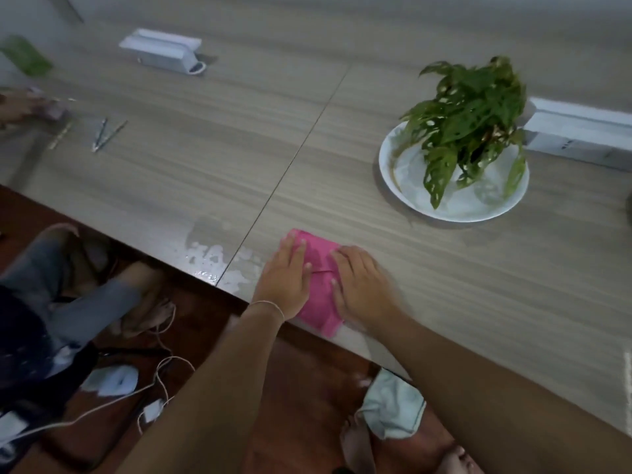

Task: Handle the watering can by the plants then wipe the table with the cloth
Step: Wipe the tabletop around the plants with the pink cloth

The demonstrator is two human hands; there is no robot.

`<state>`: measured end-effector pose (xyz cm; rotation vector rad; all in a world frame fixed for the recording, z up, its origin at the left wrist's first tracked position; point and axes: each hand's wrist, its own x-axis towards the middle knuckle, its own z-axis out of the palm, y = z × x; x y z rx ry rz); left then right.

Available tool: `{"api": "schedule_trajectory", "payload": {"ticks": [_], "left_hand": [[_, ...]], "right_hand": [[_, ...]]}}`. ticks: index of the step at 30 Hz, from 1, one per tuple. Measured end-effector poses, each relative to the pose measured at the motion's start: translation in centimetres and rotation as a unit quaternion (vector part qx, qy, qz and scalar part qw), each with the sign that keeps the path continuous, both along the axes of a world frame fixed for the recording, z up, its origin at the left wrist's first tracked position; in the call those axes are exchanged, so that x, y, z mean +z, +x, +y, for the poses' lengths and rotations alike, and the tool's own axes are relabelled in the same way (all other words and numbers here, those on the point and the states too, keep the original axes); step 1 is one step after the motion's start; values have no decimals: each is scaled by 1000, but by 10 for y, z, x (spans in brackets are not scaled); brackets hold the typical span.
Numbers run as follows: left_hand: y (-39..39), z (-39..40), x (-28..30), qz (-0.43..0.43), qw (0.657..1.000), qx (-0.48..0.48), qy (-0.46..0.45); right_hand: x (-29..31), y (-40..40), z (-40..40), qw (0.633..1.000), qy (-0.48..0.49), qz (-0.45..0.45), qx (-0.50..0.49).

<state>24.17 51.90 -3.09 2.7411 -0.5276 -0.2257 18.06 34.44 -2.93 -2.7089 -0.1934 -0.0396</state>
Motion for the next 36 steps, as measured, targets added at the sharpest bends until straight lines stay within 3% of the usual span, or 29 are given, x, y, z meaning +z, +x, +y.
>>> {"api": "schedule_trajectory", "payload": {"ticks": [8,21,27,36], "left_hand": [[18,58,-4,-27,998,59,-12],[45,97,-20,-50,995,83,-18],[52,91,-20,-59,996,62,-16],[40,15,-17,-39,999,-4,-12]], "right_hand": [[-27,26,82,993,-76,81,-37],[-32,91,109,990,-115,81,-31],[-36,103,106,989,-113,88,-20],[-37,30,23,991,-92,88,-42]]}}
